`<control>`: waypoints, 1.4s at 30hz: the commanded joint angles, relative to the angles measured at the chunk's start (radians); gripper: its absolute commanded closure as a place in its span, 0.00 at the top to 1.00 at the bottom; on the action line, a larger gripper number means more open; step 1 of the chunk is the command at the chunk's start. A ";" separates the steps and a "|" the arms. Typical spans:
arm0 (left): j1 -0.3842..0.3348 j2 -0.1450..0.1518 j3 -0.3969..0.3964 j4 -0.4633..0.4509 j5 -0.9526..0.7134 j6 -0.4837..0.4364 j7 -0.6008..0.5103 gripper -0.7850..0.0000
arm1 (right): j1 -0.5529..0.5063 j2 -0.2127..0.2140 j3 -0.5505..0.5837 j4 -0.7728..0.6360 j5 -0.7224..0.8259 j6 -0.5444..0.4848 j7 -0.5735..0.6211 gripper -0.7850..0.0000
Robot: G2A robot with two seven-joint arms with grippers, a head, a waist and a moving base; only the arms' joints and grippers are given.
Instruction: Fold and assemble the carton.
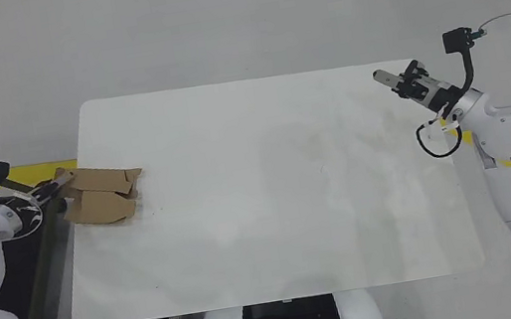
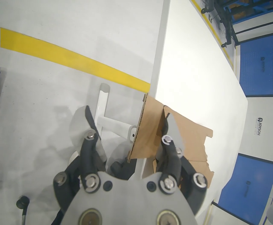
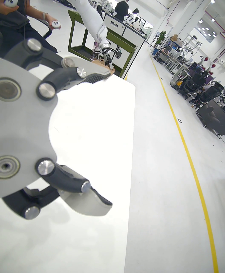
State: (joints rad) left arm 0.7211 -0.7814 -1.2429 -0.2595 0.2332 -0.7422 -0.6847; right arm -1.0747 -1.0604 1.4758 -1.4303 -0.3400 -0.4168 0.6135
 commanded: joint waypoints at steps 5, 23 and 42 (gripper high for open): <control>-0.011 -0.002 -0.013 0.009 -0.045 -0.024 -0.044 0.04 | 0.000 0.000 0.000 0.000 0.000 0.000 0.000 1.00; -0.002 0.041 -0.137 -0.123 -0.394 -0.097 -0.296 0.00 | 0.000 0.000 0.000 0.000 0.000 0.000 0.000 1.00; 0.056 0.009 -0.089 -0.527 -0.631 0.123 -0.387 0.00 | 0.000 0.000 0.000 0.000 0.000 0.000 0.000 1.00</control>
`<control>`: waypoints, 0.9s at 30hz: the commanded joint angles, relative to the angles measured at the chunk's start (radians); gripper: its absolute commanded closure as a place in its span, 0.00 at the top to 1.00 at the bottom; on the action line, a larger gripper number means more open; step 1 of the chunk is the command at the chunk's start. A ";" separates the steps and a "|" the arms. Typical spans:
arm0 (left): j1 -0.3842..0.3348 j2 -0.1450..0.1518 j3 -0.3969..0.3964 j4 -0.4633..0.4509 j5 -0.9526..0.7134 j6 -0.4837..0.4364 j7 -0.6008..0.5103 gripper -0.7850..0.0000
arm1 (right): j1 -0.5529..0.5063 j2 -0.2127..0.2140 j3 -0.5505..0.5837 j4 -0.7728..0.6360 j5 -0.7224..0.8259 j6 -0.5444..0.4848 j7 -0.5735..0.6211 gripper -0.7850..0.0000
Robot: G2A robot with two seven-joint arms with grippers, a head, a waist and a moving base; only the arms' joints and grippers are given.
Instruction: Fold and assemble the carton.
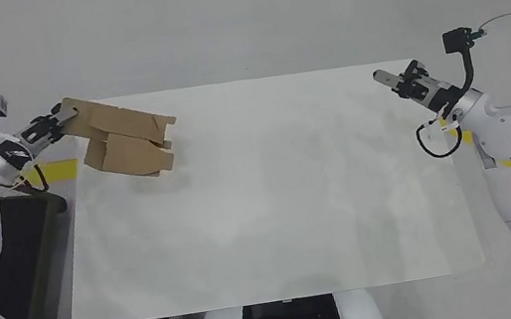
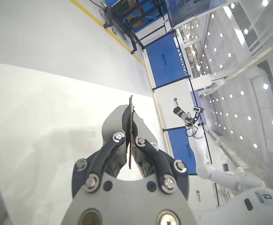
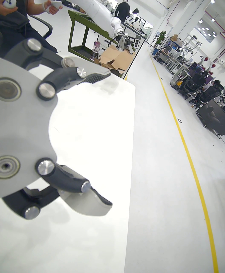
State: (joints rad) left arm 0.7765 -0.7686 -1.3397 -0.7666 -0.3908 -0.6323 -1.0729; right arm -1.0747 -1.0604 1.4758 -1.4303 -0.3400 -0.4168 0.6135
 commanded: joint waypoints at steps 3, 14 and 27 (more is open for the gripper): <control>0.002 -0.014 0.029 -0.070 -0.026 0.040 0.002 0.00 | 0.000 0.000 0.000 0.000 0.000 0.000 0.000 1.00; 0.024 -0.062 0.155 -0.231 -0.048 0.123 0.031 0.00 | 0.000 0.000 0.000 0.000 0.000 0.000 0.000 1.00; 0.046 -0.103 0.271 -0.412 0.024 0.153 0.052 0.00 | 0.000 0.000 0.000 0.000 0.000 0.000 0.000 1.00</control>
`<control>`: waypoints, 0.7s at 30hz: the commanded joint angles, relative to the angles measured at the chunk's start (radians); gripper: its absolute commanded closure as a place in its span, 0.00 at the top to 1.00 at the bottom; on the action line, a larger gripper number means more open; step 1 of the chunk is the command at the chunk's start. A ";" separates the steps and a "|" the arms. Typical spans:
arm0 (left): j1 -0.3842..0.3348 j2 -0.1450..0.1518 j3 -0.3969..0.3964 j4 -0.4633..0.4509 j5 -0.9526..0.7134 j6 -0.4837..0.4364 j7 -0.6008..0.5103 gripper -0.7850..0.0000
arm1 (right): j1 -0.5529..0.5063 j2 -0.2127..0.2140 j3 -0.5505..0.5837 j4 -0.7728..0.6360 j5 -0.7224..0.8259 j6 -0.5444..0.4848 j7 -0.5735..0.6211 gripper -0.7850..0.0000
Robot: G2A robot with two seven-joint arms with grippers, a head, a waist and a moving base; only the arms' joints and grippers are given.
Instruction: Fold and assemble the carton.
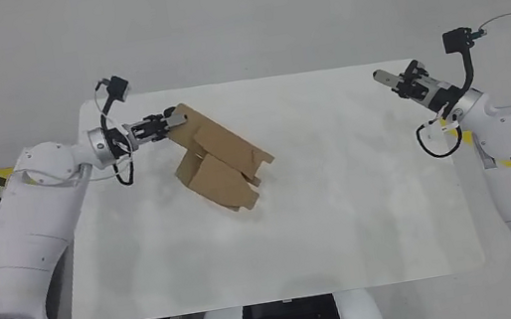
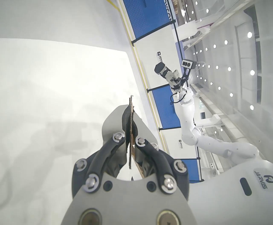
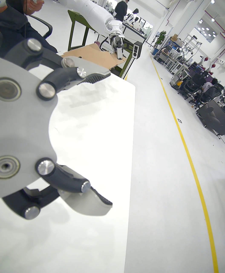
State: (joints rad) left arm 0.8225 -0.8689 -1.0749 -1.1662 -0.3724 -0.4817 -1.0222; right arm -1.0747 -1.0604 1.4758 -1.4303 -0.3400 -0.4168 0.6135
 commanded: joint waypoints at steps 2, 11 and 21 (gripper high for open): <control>0.000 -0.007 0.019 -0.036 0.013 0.008 0.003 0.00 | 0.000 0.000 0.000 0.000 0.000 0.000 0.000 1.00; -0.011 -0.032 0.076 -0.104 0.029 0.039 0.007 0.00 | 0.000 0.000 0.000 0.000 0.000 0.000 0.000 1.00; -0.021 -0.043 0.100 -0.109 0.022 0.043 -0.009 0.00 | 0.000 0.000 0.000 0.000 0.000 0.000 0.000 1.00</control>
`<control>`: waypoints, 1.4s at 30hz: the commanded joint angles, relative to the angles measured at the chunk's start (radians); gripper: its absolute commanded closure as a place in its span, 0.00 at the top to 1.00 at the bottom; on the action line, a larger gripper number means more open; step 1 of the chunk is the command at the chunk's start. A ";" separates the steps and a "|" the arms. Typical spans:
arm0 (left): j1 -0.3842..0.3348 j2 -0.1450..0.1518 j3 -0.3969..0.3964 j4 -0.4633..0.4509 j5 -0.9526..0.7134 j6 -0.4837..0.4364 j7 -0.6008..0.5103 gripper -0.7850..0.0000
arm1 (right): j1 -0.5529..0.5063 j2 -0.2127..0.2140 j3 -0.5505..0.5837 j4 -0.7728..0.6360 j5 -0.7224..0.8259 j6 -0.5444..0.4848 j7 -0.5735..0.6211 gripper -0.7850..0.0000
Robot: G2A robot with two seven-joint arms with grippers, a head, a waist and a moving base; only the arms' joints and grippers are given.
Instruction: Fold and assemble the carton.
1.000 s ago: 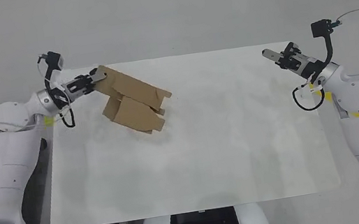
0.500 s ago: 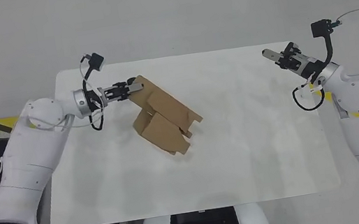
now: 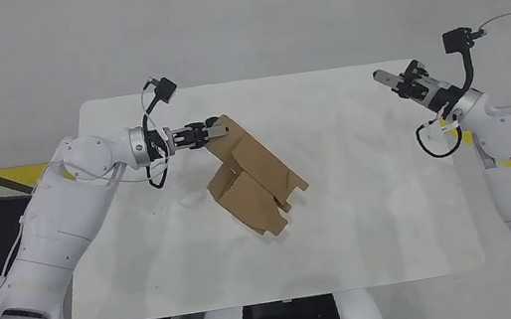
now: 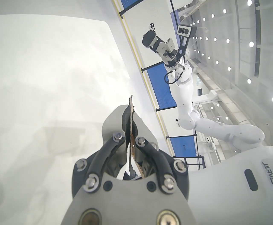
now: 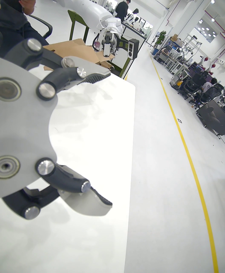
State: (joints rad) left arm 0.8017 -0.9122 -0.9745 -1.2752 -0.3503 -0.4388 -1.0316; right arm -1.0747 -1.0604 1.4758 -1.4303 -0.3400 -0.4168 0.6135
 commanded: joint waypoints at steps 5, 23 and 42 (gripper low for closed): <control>0.000 0.000 0.000 0.000 0.000 0.000 0.000 0.00 | 0.000 0.000 0.000 0.000 0.000 0.000 0.000 1.00; 0.012 -0.004 -0.001 0.006 0.033 0.032 0.030 0.00 | -0.010 0.000 -0.027 0.000 0.058 -0.005 0.081 1.00; -0.181 -0.108 0.180 0.200 -0.100 -0.010 -0.227 0.00 | 0.147 -0.007 -0.397 0.164 0.676 -0.114 0.676 1.00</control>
State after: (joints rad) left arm 0.6302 -1.0131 -0.8055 -1.0835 -0.4455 -0.4437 -1.2520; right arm -0.9337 -1.0687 1.1032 -1.2650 0.3003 -0.5382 1.2817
